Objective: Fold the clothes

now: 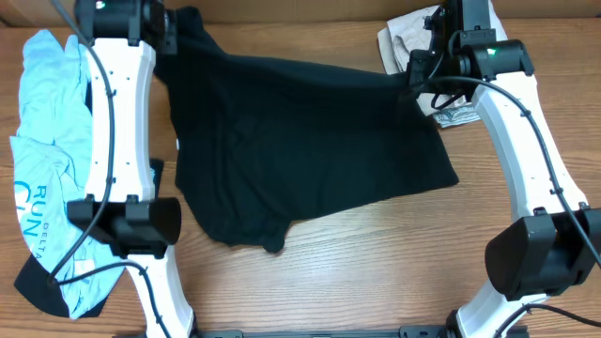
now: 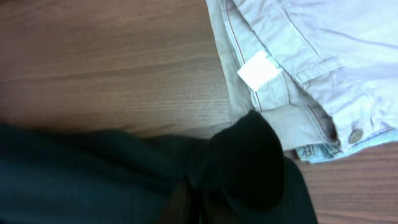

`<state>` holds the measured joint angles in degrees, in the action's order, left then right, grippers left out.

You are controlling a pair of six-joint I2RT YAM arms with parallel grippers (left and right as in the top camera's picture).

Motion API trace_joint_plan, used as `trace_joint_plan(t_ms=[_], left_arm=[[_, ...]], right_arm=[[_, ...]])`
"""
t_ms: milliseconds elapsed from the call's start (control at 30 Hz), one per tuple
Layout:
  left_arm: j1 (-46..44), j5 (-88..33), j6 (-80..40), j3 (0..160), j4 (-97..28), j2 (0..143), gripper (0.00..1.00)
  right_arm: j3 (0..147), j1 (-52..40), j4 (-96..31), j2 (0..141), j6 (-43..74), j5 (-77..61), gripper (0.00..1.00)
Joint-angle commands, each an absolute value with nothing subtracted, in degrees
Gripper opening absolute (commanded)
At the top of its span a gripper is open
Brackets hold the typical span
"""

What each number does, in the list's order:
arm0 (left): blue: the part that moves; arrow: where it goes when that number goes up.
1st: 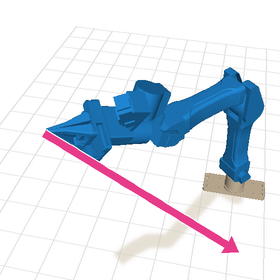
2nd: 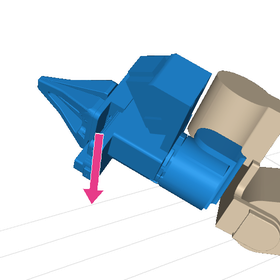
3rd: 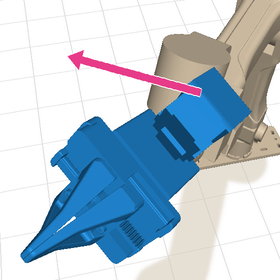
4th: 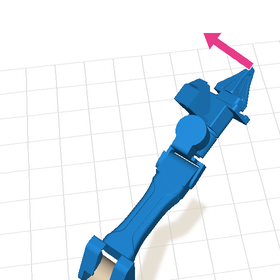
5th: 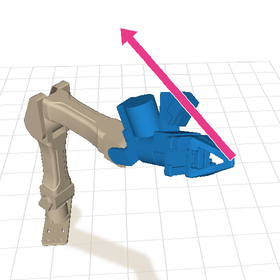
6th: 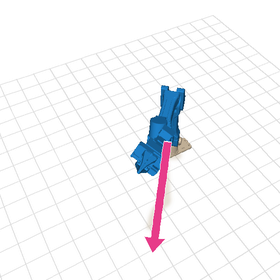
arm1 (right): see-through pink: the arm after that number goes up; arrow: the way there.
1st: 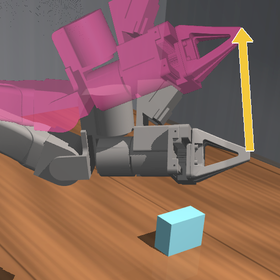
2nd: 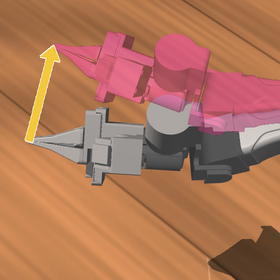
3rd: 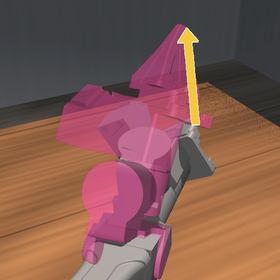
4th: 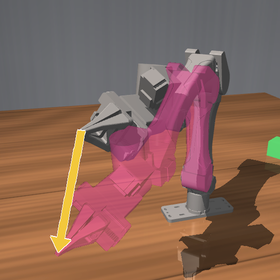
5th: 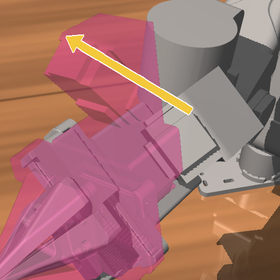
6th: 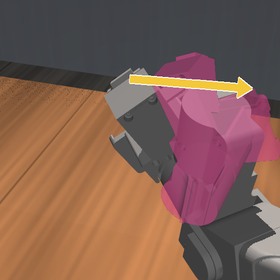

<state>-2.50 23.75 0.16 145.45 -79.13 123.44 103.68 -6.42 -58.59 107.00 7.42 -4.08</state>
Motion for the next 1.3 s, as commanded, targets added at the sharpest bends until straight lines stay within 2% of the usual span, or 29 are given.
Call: trace_joint_plan(t_ms=[0, 300, 600, 667, 733, 967, 1267], left_arm=[[-1.8, 19.3, -1.4, 146.0, -82.0, 124.0, 0.04], [-2.1, 3.9, -1.9, 143.8, -91.0, 126.2, 0.04], [-3.2, 3.5, -1.7, 129.6, -88.7, 126.3, 0.04], [-3.2, 3.5, -2.0, 127.5, -87.2, 126.3, 0.04], [-2.8, 3.6, -2.8, 127.3, -86.0, 126.3, 0.04], [-0.3, 3.5, -5.2, 133.7, -85.5, 121.1, 0.04], [3.3, 5.5, -5.8, 140.4, -82.7, 103.5, 0.04]], right_arm=[[104.0, -6.2, -61.0, 105.5, 7.0, -3.1, 0.09], [98.0, -6.2, -64.1, 105.6, 7.0, -3.0, 0.09], [91.1, -6.2, -54.1, 105.6, 7.0, -1.5, 0.09], [91.2, -6.1, -51.7, 105.6, 7.0, -1.5, 0.04], [92.2, -6.1, -51.3, 105.4, 7.0, -1.6, 0.04], [100.6, -6.2, -59.4, 100.3, 7.0, -1.8, 0.04], [108.9, -6.2, -70.4, 85.7, 7.0, -1.8, 0.04]])
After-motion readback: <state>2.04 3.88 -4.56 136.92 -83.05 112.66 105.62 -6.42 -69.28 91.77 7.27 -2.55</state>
